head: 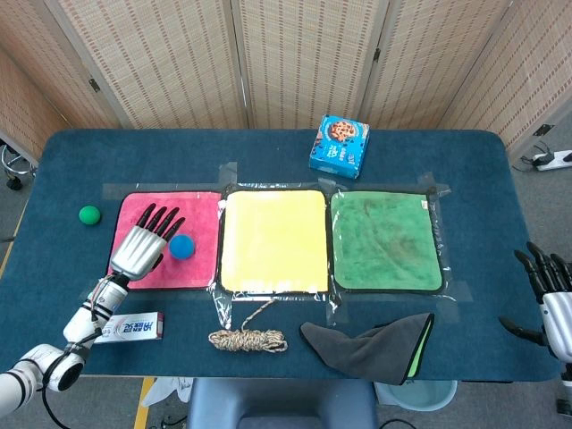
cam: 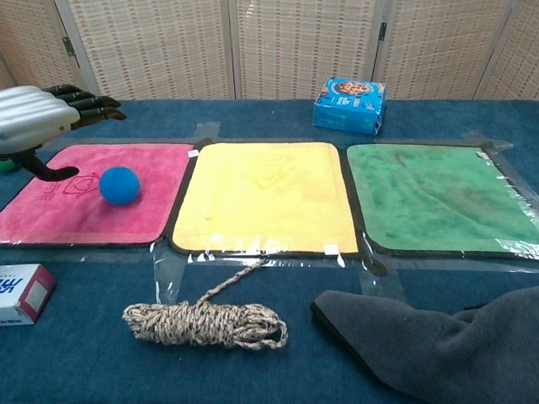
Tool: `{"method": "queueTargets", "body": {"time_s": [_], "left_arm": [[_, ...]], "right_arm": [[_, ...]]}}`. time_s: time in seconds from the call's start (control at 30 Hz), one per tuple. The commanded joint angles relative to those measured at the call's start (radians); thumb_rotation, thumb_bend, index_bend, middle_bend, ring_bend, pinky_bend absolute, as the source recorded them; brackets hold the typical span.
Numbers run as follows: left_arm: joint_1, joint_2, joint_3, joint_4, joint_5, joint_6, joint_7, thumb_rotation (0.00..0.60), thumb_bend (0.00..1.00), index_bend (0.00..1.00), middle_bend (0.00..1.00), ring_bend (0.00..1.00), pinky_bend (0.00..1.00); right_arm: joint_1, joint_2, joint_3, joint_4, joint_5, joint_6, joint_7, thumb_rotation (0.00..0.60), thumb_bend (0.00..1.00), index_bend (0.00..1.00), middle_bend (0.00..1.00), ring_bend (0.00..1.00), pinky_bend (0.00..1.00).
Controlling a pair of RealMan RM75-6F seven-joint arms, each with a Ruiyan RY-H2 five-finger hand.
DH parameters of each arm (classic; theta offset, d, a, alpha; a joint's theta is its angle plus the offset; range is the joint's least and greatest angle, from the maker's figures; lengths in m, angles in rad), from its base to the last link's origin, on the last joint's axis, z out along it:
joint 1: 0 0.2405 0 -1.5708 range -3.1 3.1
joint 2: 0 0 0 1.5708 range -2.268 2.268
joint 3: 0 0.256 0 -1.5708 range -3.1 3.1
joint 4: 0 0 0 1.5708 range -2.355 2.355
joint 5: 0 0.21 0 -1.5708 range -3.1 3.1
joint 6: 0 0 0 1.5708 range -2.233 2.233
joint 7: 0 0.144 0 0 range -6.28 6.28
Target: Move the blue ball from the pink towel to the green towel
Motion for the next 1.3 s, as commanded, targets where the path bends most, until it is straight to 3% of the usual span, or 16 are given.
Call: {"method": "queueTargets", "body": {"time_s": [0.03, 0.37, 0.9, 1.3], "left_arm": [[-0.024, -0.027, 0.007, 0.028, -0.015, -0.029, 0.016, 0.6, 0.4, 0.0, 0.0, 0.0, 0.0], [-0.047, -0.064, 0.018, 0.093, -0.072, -0.075, 0.068, 0.6, 0.4, 0.0, 0.0, 0.0, 0.0], [-0.09, -0.162, 0.023, 0.212, -0.115, -0.111, 0.048, 0.6, 0.36, 0.0, 0.0, 0.0, 0.0], [-0.121, -0.244, 0.032, 0.365, -0.104, -0.105, 0.004, 0.6, 0.37, 0.0, 0.0, 0.0, 0.0]], "right_arm": [[-0.002, 0.0, 0.0, 0.001, 0.0, 0.002, 0.001, 0.6, 0.09, 0.06, 0.03, 0.07, 0.0], [-0.012, 0.0, -0.003, 0.004, 0.002, 0.009, 0.005, 0.6, 0.08, 0.06, 0.03, 0.07, 0.0], [-0.013, 0.0, -0.002, 0.003, 0.005, 0.003, 0.004, 0.6, 0.08, 0.06, 0.03, 0.07, 0.0], [-0.018, 0.008, -0.003, -0.009, 0.006, 0.005, -0.005, 0.6, 0.08, 0.06, 0.03, 0.07, 0.0]]}}
